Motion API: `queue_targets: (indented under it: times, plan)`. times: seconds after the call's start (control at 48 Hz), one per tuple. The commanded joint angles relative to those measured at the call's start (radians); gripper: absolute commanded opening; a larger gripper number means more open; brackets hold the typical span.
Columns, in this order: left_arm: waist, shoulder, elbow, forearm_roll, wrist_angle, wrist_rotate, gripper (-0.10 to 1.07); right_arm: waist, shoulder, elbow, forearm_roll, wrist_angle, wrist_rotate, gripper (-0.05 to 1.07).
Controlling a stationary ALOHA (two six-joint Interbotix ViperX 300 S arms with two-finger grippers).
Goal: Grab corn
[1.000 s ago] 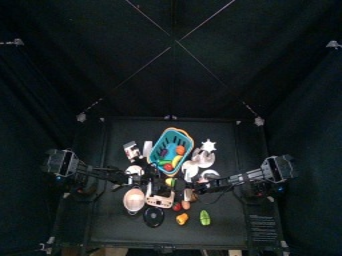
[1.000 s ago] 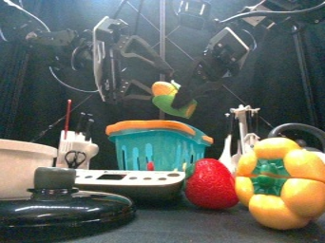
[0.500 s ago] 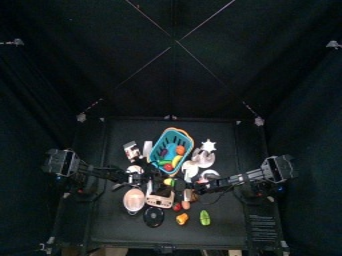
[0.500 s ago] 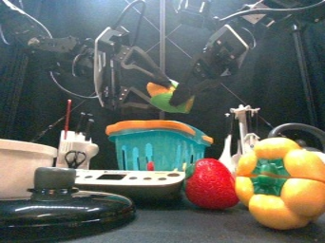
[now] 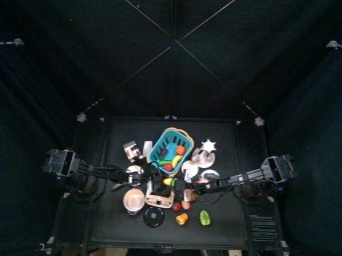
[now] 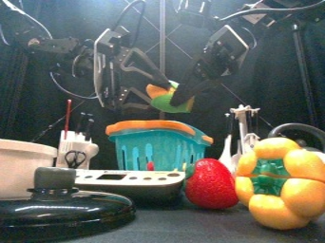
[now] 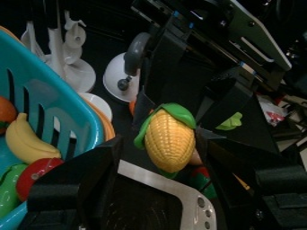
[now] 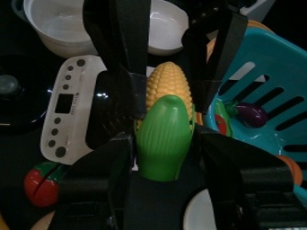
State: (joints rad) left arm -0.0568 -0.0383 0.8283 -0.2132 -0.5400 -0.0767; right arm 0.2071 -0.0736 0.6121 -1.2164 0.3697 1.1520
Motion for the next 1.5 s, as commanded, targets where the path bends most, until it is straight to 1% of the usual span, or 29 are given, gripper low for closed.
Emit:
queue_targets:
  times: [0.0, 0.104, 0.208, 0.312, 0.417, 0.542, 0.646, 0.917, 1.479]
  plan:
    - [0.003, -0.002, -0.026, 0.011, -0.002, 0.002, 0.77, 0.006, -0.017, -0.021, -0.003, -0.003, 0.002, 0.7]
    - [0.003, -0.002, -0.025, 0.011, -0.002, 0.0, 0.65, 0.006, -0.015, -0.021, -0.003, -0.003, 0.003, 0.7]
    - [0.003, -0.003, -0.021, 0.011, -0.002, 0.0, 0.59, 0.005, -0.017, -0.021, 0.005, 0.003, 0.009, 0.72]
    - [0.003, -0.005, -0.017, 0.009, -0.002, -0.002, 0.58, 0.005, -0.017, -0.025, 0.035, 0.003, 0.009, 0.74]
    - [0.003, -0.005, -0.017, 0.009, -0.002, -0.002, 0.58, 0.005, -0.018, -0.026, 0.057, 0.002, 0.009, 0.8]
    - [0.003, -0.005, -0.015, 0.009, -0.002, -0.002, 0.58, 0.006, -0.023, -0.023, 0.078, -0.002, 0.005, 0.93]
    - [0.003, -0.005, -0.014, 0.008, -0.002, -0.002, 0.58, 0.006, -0.031, -0.017, 0.078, -0.002, 0.006, 1.01]
    - [0.002, -0.005, -0.014, 0.008, -0.002, -0.003, 0.58, 0.029, -0.084, 0.006, 0.08, 0.003, 0.006, 1.02]
    - [0.002, -0.006, -0.012, 0.009, -0.002, -0.003, 0.58, 0.051, -0.138, 0.051, 0.084, 0.032, 0.011, 1.02]
